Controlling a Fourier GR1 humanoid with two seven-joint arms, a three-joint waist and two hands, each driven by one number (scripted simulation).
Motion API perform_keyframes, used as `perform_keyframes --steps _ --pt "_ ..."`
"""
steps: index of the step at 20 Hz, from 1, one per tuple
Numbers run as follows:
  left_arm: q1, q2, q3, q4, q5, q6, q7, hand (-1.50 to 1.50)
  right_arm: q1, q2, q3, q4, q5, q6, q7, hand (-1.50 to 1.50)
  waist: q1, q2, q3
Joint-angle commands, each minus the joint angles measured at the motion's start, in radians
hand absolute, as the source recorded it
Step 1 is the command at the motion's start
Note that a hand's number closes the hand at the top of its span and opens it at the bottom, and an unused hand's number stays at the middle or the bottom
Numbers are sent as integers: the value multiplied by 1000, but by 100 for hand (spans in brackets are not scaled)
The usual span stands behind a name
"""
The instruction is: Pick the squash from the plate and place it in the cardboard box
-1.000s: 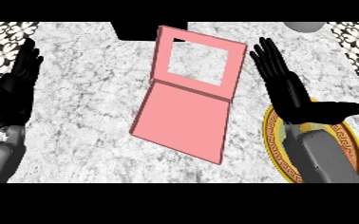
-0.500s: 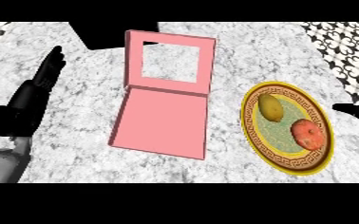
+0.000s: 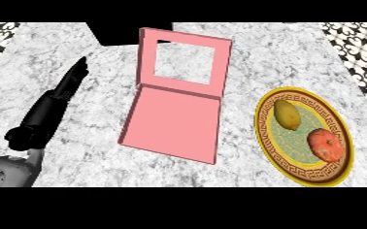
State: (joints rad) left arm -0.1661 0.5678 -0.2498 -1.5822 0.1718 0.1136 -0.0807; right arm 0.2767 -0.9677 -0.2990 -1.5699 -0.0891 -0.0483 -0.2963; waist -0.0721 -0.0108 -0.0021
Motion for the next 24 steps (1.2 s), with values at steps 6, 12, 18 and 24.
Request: perform_keyframes --steps 6,12,18,24 --pt "-42 -44 -32 26 -32 -34 -24 0 145 -198 56 -195 184 129 273 -150 61 12 -1" --pt "-72 -73 -40 54 -54 -43 -17 0 148 -272 120 -452 211 252 583 -150 68 11 -1" --pt "-101 -78 0 112 -52 -83 -39 0 79 -213 290 -628 260 280 925 -150 78 15 1" --pt "-91 -96 21 53 -66 -108 9 0 -100 -108 434 -579 280 381 1082 -150 85 13 2"
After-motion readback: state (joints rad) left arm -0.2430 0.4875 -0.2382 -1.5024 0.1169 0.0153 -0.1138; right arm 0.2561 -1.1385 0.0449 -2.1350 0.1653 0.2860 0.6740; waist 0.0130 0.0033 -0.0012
